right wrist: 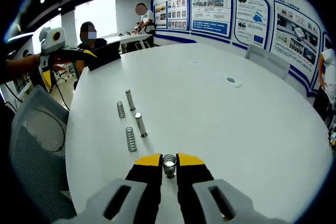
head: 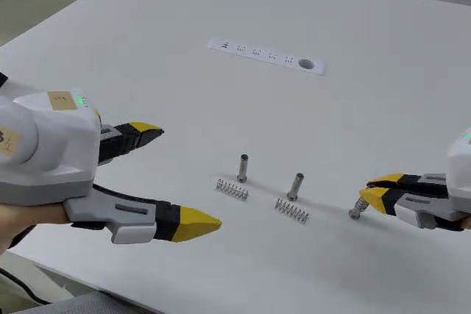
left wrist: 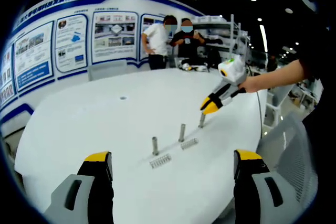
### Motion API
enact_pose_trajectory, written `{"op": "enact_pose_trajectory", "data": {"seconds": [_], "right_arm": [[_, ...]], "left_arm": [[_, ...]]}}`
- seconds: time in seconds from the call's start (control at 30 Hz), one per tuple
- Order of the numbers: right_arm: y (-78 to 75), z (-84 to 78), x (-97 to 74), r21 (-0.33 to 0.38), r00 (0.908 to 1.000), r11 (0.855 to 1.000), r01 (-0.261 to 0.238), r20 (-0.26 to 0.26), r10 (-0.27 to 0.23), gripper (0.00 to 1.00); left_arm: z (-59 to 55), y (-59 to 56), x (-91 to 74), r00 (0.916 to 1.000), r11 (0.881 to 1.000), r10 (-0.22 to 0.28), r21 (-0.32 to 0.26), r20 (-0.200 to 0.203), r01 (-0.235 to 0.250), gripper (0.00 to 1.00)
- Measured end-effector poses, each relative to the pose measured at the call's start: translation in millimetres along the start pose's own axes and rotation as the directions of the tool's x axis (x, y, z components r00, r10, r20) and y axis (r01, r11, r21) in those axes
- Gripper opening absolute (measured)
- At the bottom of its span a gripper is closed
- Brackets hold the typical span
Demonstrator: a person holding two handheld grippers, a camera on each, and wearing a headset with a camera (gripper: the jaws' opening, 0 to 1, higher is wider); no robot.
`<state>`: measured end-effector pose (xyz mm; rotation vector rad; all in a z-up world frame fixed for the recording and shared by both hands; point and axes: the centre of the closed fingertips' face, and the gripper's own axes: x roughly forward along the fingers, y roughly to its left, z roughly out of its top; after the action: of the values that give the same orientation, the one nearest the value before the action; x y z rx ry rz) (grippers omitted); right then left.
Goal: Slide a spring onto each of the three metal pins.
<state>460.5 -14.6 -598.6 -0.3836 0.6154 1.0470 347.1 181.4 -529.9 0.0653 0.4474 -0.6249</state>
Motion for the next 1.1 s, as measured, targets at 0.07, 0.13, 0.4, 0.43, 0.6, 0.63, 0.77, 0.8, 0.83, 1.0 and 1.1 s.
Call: {"op": "enact_pose_trajectory", "data": {"seconds": [0.07, 0.13, 0.4, 0.43, 0.6, 0.63, 0.77, 0.8, 0.83, 1.0, 1.1], "right_arm": [[0.6, -0.8, 1.3, -0.007, 1.0, 1.0, -0.003, 0.0, 0.003, 0.11], [0.4, -2.1, 3.2, -0.007, 1.0, 1.0, -0.004, -0.001, 0.004, 0.11], [-0.9, -10.2, 9.1, -0.017, 0.9998, 1.0, -0.008, -0.019, 0.007, 0.11], [-1.0, -10.7, 9.6, -0.016, 0.9998, 1.0, -0.006, -0.02, 0.006, 0.11], [1.3, -12.8, 13.2, -0.011, 0.9997, 1.0, -0.009, -0.022, 0.009, 0.11], [2.1, -13.3, 13.8, -0.012, 0.9996, 1.0, -0.01, -0.024, 0.01, 0.11], [3.4, -15.0, 15.3, -0.018, 0.9995, 1.0, -0.015, -0.028, 0.014, 0.11], [3.4, -15.3, 15.6, -0.018, 0.9995, 1.0, -0.014, -0.029, 0.014, 0.11], [3.4, -15.4, 15.8, -0.016, 0.9995, 1.0, -0.014, -0.028, 0.014, 0.11], [2.4, -15.1, 17.1, -0.006, 0.9997, 1.0, -0.011, -0.021, 0.011, 0.11], [1.8, -14.5, 17.3, -0.006, 0.9997, 1.0, -0.01, -0.023, 0.009, 0.11]], "left_arm": [[-1.5, 0.0, -0.3, 1.0, 1.0, 0.001, 0.003, -0.008, -0.001, 0.97], [-2.6, -0.3, -0.3, 0.9999, 1.0, 0.001, 0.003, -0.012, -0.001, 0.97], [-3.3, -0.9, -1.9, 0.9999, 1.0, 0.004, -0.002, -0.012, -0.004, 0.97], [-3.5, -0.7, -2.2, 0.9999, 1.0, 0.005, -0.002, -0.012, -0.005, 0.97], [-6.9, -3.9, -3.3, 0.9998, 1.0, 0.003, -0.006, -0.019, -0.003, 0.97], [-7.9, -5.0, -3.3, 0.9998, 1.0, 0.0, -0.006, -0.021, 0.0, 0.97], [-9.8, -6.5, -3.4, 0.9996, 1.0, 0.0, -0.006, -0.029, 0.0, 0.97], [-9.6, -6.8, -3.5, 0.9996, 1.0, 0.0, -0.006, -0.029, -0.001, 0.96], [-9.4, -7.0, -3.5, 0.9996, 1.0, 0.0, -0.007, -0.029, 0.0, 0.96], [-7.2, -7.8, -3.9, 0.9997, 1.0, 0.001, -0.004, -0.026, -0.001, 0.96], [-6.0, -7.9, -4.4, 0.9997, 1.0, 0.002, 0.0, -0.026, -0.002, 0.96]]}}
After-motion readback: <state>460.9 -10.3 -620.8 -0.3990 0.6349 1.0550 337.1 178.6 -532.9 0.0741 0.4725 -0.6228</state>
